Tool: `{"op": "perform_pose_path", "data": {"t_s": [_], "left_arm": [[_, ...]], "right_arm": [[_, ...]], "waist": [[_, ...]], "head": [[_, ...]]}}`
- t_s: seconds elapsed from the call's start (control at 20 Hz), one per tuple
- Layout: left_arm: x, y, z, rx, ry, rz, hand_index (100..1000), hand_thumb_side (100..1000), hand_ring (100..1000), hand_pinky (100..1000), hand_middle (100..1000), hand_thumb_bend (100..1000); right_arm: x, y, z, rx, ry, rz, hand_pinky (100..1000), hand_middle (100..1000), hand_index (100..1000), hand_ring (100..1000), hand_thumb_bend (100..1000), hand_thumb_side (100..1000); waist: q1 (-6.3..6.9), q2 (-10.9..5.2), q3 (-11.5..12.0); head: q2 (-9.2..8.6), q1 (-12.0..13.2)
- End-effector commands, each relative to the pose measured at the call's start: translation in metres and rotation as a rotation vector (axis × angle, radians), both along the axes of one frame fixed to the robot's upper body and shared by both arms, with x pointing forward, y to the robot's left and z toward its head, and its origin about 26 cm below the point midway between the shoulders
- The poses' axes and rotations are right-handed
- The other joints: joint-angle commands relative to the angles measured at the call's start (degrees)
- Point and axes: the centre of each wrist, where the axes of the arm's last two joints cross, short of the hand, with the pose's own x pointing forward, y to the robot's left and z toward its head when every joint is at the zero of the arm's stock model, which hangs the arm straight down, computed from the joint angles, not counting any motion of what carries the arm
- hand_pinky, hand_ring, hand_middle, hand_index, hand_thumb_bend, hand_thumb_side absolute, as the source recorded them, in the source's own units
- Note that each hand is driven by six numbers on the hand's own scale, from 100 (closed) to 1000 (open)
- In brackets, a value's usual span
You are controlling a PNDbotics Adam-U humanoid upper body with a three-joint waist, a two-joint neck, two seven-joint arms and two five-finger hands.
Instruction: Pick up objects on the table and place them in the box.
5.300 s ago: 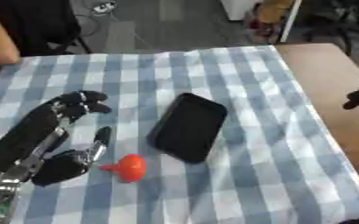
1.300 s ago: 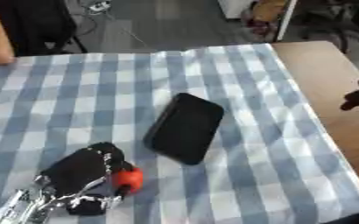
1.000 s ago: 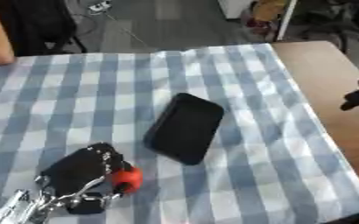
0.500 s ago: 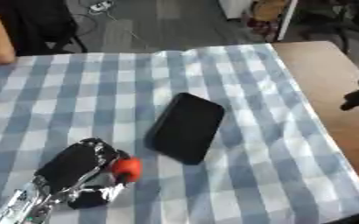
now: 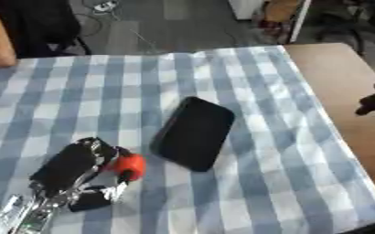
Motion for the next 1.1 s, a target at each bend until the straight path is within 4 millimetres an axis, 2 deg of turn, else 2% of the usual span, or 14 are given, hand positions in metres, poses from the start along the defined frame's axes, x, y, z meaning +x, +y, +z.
{"op": "perform_pose_path", "data": {"t_s": [0.05,0.25,0.7,1.1], "left_arm": [[0.004,0.001,0.02,-0.032,-0.038,-0.002,309,408,291,631,195,100],[0.011,-0.007,0.031,-0.069,-0.036,-0.029,302,418,285,629,196,100],[0.039,-0.041,0.063,-0.117,-0.037,-0.164,303,432,279,628,195,100],[0.064,-0.056,0.074,-0.122,-0.008,-0.179,303,434,277,628,196,100]], "right_arm": [[0.0,-0.002,0.008,-0.189,-0.171,0.078,611,772,872,697,100,460],[0.0,-0.002,0.008,-0.191,-0.169,0.082,611,772,872,697,100,460],[0.001,0.0,0.007,-0.19,-0.167,0.095,611,771,872,696,100,461],[0.002,0.0,0.006,-0.191,-0.164,0.1,610,772,872,696,100,460]], "waist": [[0.0,-0.63,0.06],[0.02,-0.65,0.01],[0.1,-0.68,-0.53],[-0.04,-0.73,-0.55]], "head": [[-0.48,-0.2],[-0.4,-0.09],[-0.52,0.42],[-0.53,0.63]]}}
